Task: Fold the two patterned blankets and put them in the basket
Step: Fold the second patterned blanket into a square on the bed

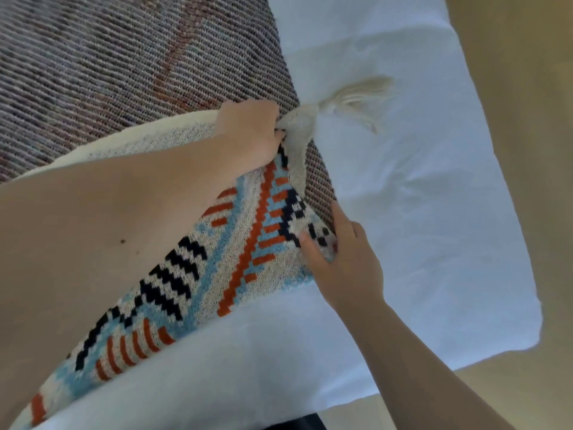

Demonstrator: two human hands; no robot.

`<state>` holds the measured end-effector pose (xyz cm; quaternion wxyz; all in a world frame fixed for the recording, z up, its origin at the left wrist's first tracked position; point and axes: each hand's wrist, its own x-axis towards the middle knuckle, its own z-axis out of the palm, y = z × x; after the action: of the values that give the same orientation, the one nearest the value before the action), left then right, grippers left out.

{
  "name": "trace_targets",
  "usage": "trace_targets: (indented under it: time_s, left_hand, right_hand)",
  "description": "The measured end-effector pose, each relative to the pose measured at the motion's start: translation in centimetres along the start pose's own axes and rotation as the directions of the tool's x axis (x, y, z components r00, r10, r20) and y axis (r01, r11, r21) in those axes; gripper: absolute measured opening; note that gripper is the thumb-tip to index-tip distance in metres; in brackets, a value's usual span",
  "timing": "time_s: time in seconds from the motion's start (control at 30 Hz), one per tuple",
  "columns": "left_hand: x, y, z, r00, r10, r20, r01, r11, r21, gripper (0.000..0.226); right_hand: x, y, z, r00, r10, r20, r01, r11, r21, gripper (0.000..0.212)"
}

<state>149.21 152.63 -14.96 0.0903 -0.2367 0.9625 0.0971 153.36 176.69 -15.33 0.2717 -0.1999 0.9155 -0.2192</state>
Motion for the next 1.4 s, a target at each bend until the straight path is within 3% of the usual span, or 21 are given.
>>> trace_targets:
  time_s: [0.1, 0.2, 0.27, 0.33, 0.4, 0.5, 0.73, 0.93, 1.0, 1.1, 1.17, 1.23, 1.3, 1.37, 1.4]
  left_hand:
    - [0.5, 0.2, -1.3, 0.95, -0.089, -0.298, 0.036, 0.983, -0.178, 0.02]
    - [0.9, 0.2, -3.6, 0.794, -0.326, -0.513, 0.147, 0.922, -0.357, 0.023]
    - [1.4, 0.4, -3.8, 0.782, -0.418, -0.462, 0.249, 0.889, -0.384, 0.027]
    - [1.8, 0.7, -2.7, 0.863, -0.423, -0.277, 0.321, 0.882, -0.346, 0.047]
    - [1.8, 0.8, -0.7, 0.956, -0.287, -0.051, 0.274, 0.943, -0.187, 0.073]
    - [1.3, 0.4, 1.4, 0.985, -0.119, 0.126, 0.123, 0.992, -0.029, 0.087]
    - [-1.5, 0.6, 2.1, 0.992, 0.019, 0.124, 0.001, 0.988, -0.152, 0.093]
    - [-6.8, 3.7, 4.4, 0.972, 0.186, 0.147, -0.155, 0.968, -0.196, 0.09]
    - [-8.7, 4.9, 5.0, 0.956, 0.254, 0.147, -0.219, 0.951, -0.218, 0.09]
    - [-10.2, 6.2, 5.3, 0.944, 0.329, 0.012, -0.314, 0.911, -0.267, 0.09]
    - [-9.9, 6.7, 5.1, 0.967, 0.254, -0.033, -0.248, 0.898, -0.362, 0.089]
    - [-8.7, 6.7, 4.8, 0.996, 0.081, -0.046, -0.093, 0.909, -0.407, 0.082]
    - [-6.7, 6.1, 3.9, 0.999, -0.039, -0.022, 0.026, 0.91, -0.415, 0.056]
    - [-4.9, 5.4, 2.7, 0.998, -0.04, 0.054, 0.06, 0.889, -0.453, 0.022]
    - [-4.1, 5.1, 2.2, 0.997, -0.014, 0.078, 0.048, 0.886, -0.46, 0.019]
  right_hand:
    - [-0.4, 0.5, -0.9, 1.0, 0.02, 0.023, -0.021, 1.0, 0.013, 0.074]
    - [0.1, -0.1, -1.9, 1.0, -0.005, -0.018, 0.005, 1.0, -0.019, 0.07]
    - [0.9, -0.4, -2.5, 0.998, -0.004, -0.058, 0.003, 1.0, -0.024, 0.065]
    - [1.8, -0.3, -2.8, 0.998, 0.031, -0.057, -0.033, 0.999, -0.029, 0.06]
    - [2.3, 0.3, -2.7, 0.997, 0.07, -0.011, -0.071, 0.995, -0.068, 0.058]
    - [2.0, 1.0, -2.7, 0.996, 0.079, 0.036, -0.073, 0.988, -0.134, 0.052]
    - [-1.0, 2.7, -4.5, 0.996, 0.078, 0.051, -0.054, 0.929, -0.367, 0.039]
    - [-7.9, 6.9, -5.6, 0.958, 0.268, 0.098, -0.18, 0.834, -0.522, 0.042]
    - [-10.2, 8.3, -5.0, 0.929, 0.358, 0.097, -0.255, 0.807, -0.532, 0.045]
    - [-11.9, 8.8, -4.0, 0.911, 0.399, 0.105, -0.327, 0.853, -0.408, 0.048]
    - [-11.2, 8.1, -3.5, 0.922, 0.38, 0.073, -0.318, 0.851, -0.417, 0.065]
    - [-8.9, 6.8, -3.4, 0.95, 0.312, 0.029, -0.266, 0.849, -0.456, 0.08]
    - [-5.8, 5.0, -3.7, 0.983, 0.182, -0.035, -0.182, 0.912, -0.367, 0.084]
    - [-2.2, 2.8, -4.1, 0.994, 0.061, -0.087, -0.082, 0.961, -0.264, 0.081]
    - [-0.3, 1.8, -4.1, 0.994, 0.011, -0.106, -0.035, 0.973, -0.228, 0.078]
